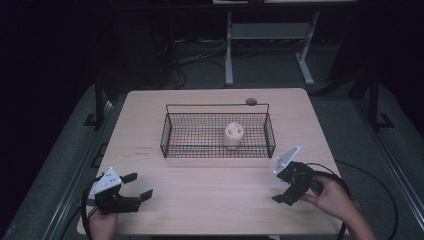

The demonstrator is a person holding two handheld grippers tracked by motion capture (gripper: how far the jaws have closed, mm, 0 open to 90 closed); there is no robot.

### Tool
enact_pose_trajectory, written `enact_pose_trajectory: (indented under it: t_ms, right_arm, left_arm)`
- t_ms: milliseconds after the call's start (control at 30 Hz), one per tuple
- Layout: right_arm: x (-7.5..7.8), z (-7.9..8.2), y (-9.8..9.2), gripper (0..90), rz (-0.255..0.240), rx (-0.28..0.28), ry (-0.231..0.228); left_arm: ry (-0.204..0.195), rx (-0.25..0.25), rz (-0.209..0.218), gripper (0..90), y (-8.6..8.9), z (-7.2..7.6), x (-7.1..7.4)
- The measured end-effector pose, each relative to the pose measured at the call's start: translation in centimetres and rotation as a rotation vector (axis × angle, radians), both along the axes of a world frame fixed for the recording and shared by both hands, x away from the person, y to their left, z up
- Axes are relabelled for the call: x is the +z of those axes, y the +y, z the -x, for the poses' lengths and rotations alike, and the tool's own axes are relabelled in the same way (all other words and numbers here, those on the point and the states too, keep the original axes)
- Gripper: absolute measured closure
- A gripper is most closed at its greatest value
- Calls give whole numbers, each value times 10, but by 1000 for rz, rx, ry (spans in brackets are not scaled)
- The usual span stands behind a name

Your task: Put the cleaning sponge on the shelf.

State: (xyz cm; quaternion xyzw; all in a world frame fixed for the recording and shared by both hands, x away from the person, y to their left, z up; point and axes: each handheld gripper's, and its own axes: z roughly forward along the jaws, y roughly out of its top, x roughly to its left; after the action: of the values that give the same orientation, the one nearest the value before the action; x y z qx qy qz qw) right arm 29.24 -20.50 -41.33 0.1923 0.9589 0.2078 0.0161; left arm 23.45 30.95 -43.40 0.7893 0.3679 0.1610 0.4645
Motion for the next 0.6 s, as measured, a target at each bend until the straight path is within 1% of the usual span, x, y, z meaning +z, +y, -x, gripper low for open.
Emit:
enact_pose_trajectory:
  t_ms: [300,600]
  right_arm:
    - [-9,9,-2,199,-8,-4,10]
    - [-11,18,-3,198,-16,-4,4]
  left_arm:
    - [-1,2,1,137,0,0,0]
    - [-1,0,-1,137,0,0,0]
